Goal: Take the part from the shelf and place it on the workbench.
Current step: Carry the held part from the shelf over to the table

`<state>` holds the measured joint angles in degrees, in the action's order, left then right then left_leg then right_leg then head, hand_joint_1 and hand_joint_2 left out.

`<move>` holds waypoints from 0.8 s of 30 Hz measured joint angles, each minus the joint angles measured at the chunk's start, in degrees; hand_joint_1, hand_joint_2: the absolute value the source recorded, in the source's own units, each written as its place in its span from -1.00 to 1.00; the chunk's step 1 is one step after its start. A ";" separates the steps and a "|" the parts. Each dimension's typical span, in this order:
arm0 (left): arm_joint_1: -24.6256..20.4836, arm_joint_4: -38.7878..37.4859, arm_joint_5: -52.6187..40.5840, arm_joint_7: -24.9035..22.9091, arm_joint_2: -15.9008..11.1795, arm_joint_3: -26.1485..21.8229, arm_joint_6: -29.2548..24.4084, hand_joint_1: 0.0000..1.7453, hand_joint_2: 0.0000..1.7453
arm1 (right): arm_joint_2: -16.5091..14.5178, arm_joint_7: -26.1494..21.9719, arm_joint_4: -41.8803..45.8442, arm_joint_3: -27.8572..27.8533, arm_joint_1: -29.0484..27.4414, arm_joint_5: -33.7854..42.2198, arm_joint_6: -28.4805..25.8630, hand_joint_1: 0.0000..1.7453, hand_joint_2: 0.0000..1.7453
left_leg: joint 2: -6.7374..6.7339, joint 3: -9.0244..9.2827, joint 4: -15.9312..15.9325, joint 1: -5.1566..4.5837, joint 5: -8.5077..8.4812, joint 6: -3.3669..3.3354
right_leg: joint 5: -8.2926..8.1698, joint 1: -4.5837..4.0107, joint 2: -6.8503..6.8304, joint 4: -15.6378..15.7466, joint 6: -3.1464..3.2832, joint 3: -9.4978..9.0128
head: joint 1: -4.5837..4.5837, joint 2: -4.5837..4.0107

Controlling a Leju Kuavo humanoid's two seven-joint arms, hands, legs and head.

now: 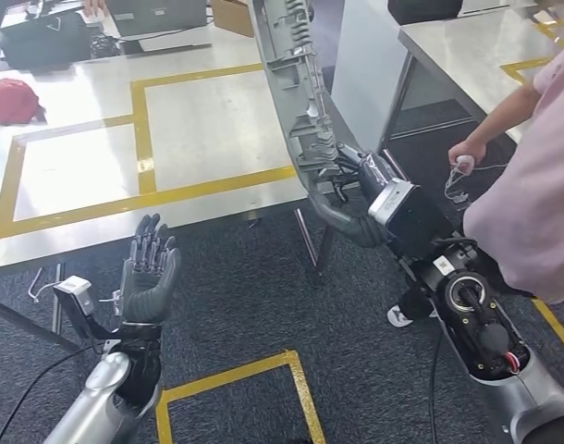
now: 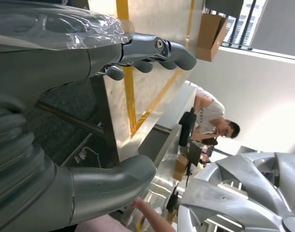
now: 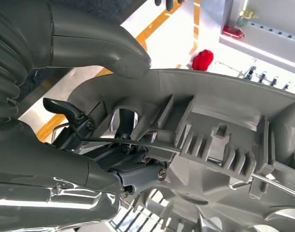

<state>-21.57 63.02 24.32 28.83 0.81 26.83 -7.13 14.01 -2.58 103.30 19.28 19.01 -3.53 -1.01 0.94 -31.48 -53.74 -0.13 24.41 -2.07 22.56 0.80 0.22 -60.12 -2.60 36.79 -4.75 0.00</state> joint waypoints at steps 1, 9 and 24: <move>-0.06 0.01 -0.01 -0.01 0.00 0.01 0.00 -1.00 1.00 | 0.00 -0.02 -0.01 0.00 0.09 0.01 0.00 1.00 1.00 | 0.06 0.20 -0.09 -0.07 0.30 0.18 | -0.96 -0.15 0.01 3.10 0.25 -1.49 | -0.02 0.00; -0.41 0.17 -0.04 -0.02 -0.11 0.01 0.09 -1.00 1.00 | 0.00 -0.13 -0.03 -0.03 0.36 0.02 0.02 1.00 1.00 | -0.35 -6.00 -11.63 0.00 5.49 2.33 | 0.46 0.32 -0.05 6.15 2.29 -4.21 | 1.24 0.00; -0.22 0.18 0.12 0.16 -0.33 0.00 -0.29 -1.00 1.00 | -0.15 -1.29 -1.12 0.07 0.85 0.83 0.45 1.00 1.00 | -0.41 -3.41 -0.28 0.43 -2.28 -0.34 | 8.22 0.19 -0.07 -4.14 -0.45 -1.86 | 0.80 0.00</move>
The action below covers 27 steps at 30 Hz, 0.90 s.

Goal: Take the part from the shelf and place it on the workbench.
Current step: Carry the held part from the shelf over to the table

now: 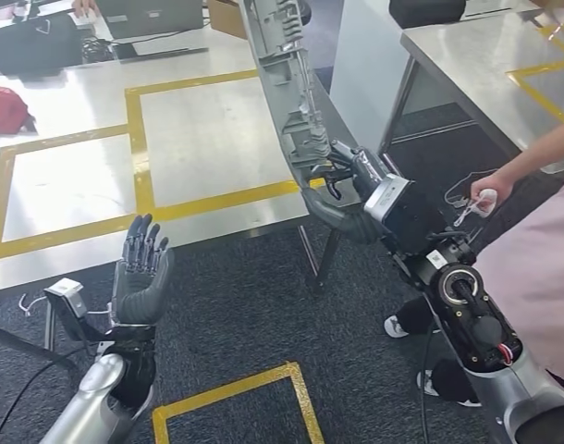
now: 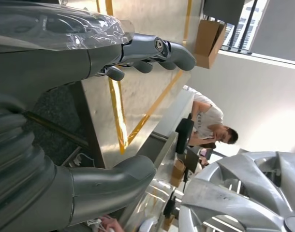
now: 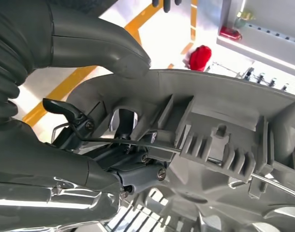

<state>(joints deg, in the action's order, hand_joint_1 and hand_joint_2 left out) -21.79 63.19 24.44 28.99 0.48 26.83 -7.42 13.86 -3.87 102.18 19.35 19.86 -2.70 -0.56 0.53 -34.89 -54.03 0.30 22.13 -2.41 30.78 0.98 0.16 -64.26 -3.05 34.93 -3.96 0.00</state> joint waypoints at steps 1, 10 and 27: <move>0.08 -0.01 0.00 -0.01 0.02 -0.01 0.02 -1.00 1.00 | 0.00 -0.11 -0.08 -0.01 -0.04 0.02 -0.02 1.00 1.00 | 0.03 0.29 -0.02 -0.05 0.28 -0.12 | 1.28 0.00 0.01 -4.35 -0.09 2.51 | -0.22 0.00; 0.14 -0.05 -0.05 0.03 0.45 0.01 0.50 -1.00 1.00 | 0.00 -0.39 -0.31 -0.12 -0.19 -0.19 -0.31 1.00 1.00 | 0.36 3.15 -0.19 -0.55 3.00 0.87 | -8.50 -0.73 0.08 9.28 1.57 -0.88 | -0.83 0.00; -0.90 -1.10 -0.07 1.40 0.61 0.01 1.12 -1.00 1.00 | -0.01 -1.25 -0.78 -0.13 -0.19 -0.25 -0.46 1.00 1.00 | 0.05 -1.26 -0.18 -0.39 -0.75 0.78 | -4.11 -0.07 0.45 10.15 0.75 -4.95 | 0.67 0.00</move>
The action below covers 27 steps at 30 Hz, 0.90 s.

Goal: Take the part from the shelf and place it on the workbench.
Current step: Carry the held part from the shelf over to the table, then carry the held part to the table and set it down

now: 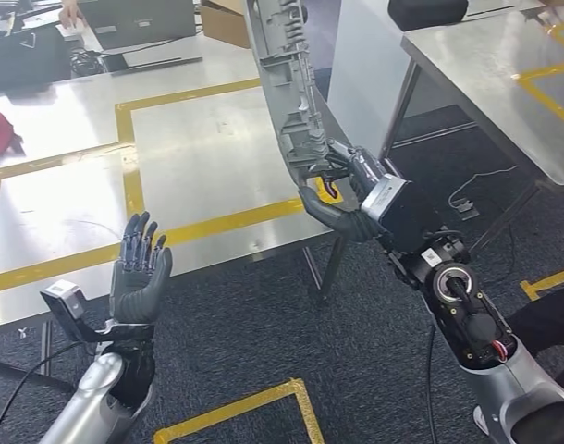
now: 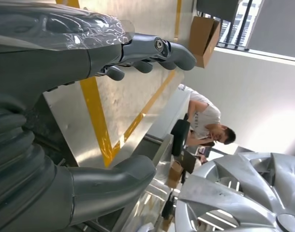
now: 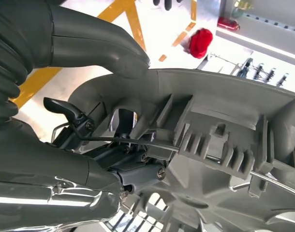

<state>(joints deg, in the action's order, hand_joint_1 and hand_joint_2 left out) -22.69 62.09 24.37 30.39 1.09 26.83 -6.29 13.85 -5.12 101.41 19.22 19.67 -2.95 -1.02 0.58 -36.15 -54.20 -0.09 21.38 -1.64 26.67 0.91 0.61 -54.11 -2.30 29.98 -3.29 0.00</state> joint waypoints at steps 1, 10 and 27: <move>-0.09 -0.04 -0.01 0.02 0.07 0.00 0.02 -1.00 1.00 | -0.01 -0.02 -0.05 0.01 0.07 0.00 0.00 1.00 1.00 | 0.02 0.33 0.14 0.12 0.18 -0.31 | 0.73 0.07 -0.09 -1.16 -0.28 0.45 | -0.10 0.00; -0.23 -0.93 -0.06 0.19 0.55 0.01 0.51 -1.00 1.00 | -0.01 -0.36 -1.08 0.02 0.28 0.02 -0.05 1.00 1.00 | 0.33 4.38 0.22 0.15 3.20 -0.60 | -3.75 -0.02 -0.27 -6.67 -0.19 7.01 | -1.60 -0.01; -0.52 -1.83 -0.41 0.51 0.50 0.01 0.96 -1.00 1.00 | -0.01 -0.62 -1.55 0.07 0.63 0.15 -0.25 1.00 1.00 | -0.10 -1.00 -1.27 -0.05 -0.97 0.65 | -0.77 -0.20 0.01 0.11 1.10 0.08 | 0.23 0.00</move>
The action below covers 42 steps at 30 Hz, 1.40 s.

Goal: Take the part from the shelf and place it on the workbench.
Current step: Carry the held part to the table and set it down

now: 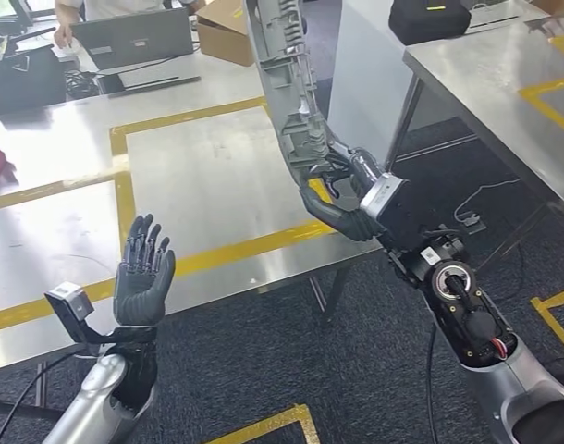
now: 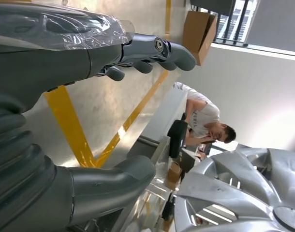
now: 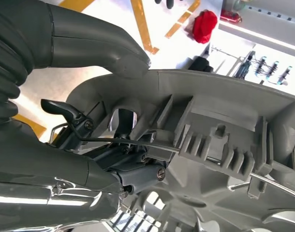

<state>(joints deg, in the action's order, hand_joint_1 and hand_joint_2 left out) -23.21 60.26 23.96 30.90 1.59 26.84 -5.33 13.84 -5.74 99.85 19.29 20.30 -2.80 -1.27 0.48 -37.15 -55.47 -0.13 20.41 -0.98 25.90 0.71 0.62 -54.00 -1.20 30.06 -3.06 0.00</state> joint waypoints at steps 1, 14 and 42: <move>-0.04 -0.03 -0.03 -0.03 -0.01 0.00 0.00 -1.00 1.00 | 0.00 -0.05 -0.03 -0.02 0.06 0.00 -0.01 1.00 1.00 | 0.03 0.38 0.78 -0.15 0.34 -0.25 | 0.21 -0.05 0.01 0.00 -0.30 0.02 | -0.03 0.00; -0.06 -0.76 -0.12 0.03 0.30 0.00 -0.07 -1.00 1.00 | -0.01 -0.12 -1.43 0.08 0.85 0.00 0.15 1.00 1.00 | 0.46 5.01 1.27 0.20 4.20 -1.23 | -3.26 0.17 -0.28 -5.56 -1.74 6.20 | -1.84 0.00; -4.19 -5.46 0.02 2.64 4.43 0.98 2.42 -1.00 1.00 | -4.67 -12.09 -34.99 9.89 26.40 -20.21 0.96 1.00 1.00 | 0.87 -0.67 0.73 0.04 0.13 -0.29 | -0.91 -0.08 -0.61 0.01 -0.28 1.64 | -0.59 0.00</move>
<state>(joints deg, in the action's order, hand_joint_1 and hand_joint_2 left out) -27.40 54.80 23.98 33.54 6.02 27.82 -2.92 9.16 -17.83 64.86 29.18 46.70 -23.01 -0.31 1.35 -37.82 -54.74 -0.10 20.53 -1.27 24.99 0.63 0.01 -53.99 -1.49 31.70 -3.64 0.00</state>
